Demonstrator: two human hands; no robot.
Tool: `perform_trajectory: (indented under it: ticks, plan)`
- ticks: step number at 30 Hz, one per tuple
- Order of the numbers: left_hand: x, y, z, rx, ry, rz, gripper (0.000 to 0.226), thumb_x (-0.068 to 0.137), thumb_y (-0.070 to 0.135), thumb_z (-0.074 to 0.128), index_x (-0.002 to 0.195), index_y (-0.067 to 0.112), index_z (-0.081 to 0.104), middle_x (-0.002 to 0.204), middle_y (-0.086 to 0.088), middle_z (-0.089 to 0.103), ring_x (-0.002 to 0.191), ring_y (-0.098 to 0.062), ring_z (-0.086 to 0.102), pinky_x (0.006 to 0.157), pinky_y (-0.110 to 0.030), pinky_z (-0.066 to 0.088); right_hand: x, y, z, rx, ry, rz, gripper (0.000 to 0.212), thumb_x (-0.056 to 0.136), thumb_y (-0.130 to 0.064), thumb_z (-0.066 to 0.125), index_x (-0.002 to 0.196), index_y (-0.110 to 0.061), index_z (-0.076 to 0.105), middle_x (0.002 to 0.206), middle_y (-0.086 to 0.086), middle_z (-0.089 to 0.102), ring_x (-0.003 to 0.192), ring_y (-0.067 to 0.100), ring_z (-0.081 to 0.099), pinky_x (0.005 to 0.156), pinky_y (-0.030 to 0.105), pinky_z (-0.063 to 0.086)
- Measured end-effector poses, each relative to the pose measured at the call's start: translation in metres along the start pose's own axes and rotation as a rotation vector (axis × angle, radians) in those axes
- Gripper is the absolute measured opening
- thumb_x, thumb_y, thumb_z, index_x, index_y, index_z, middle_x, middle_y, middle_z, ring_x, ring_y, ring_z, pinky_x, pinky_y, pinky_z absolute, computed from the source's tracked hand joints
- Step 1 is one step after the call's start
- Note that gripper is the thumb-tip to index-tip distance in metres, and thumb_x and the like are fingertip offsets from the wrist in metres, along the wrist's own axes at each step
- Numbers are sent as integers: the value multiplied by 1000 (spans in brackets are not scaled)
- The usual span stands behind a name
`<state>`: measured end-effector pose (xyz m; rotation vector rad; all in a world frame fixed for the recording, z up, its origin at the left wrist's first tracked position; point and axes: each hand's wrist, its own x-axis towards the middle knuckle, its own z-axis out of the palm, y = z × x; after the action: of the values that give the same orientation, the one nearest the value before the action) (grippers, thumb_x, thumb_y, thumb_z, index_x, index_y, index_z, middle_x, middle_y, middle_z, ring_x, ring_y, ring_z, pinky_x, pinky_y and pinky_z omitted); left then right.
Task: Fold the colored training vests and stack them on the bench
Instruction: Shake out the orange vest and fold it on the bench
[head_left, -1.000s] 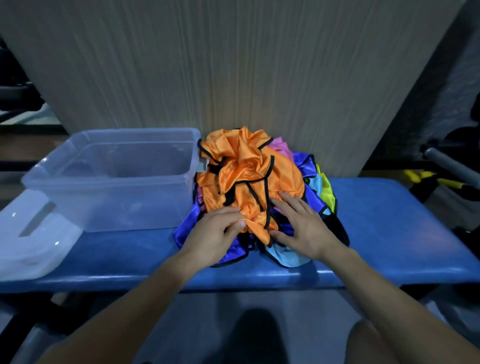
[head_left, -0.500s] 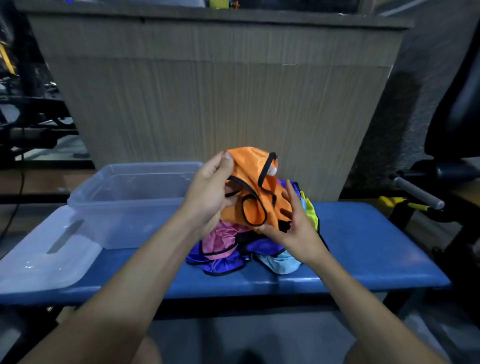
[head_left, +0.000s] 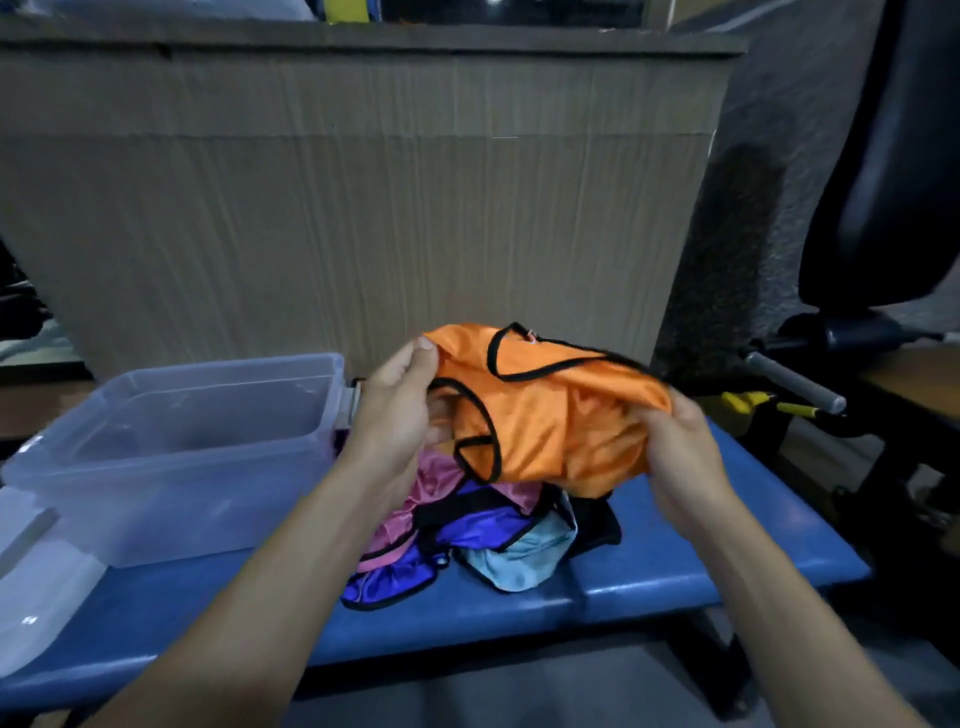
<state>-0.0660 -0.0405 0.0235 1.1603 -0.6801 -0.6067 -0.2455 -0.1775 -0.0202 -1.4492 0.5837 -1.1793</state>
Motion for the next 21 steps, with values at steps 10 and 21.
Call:
perform_trajectory:
  ticks: [10, 21]
  plan:
    - [38, -40, 39, -58, -67, -104, 33, 103, 37, 55, 76, 19, 62, 55, 2, 59, 48, -12, 53, 48, -22, 45, 55, 0, -33, 80, 99, 319, 26, 88, -35, 65, 72, -17, 76, 82, 4, 76, 76, 17, 72, 93, 42, 57]
    - [45, -88, 22, 259, -407, -30, 100, 77, 50, 72, 160, 33, 19, 150, 15, 40, 133, -1, 47, 111, -27, 37, 42, 31, -21, 319, 199, 501, 55, 93, -47, 68, 126, -3, 66, 114, 22, 73, 105, 38, 72, 96, 58, 54]
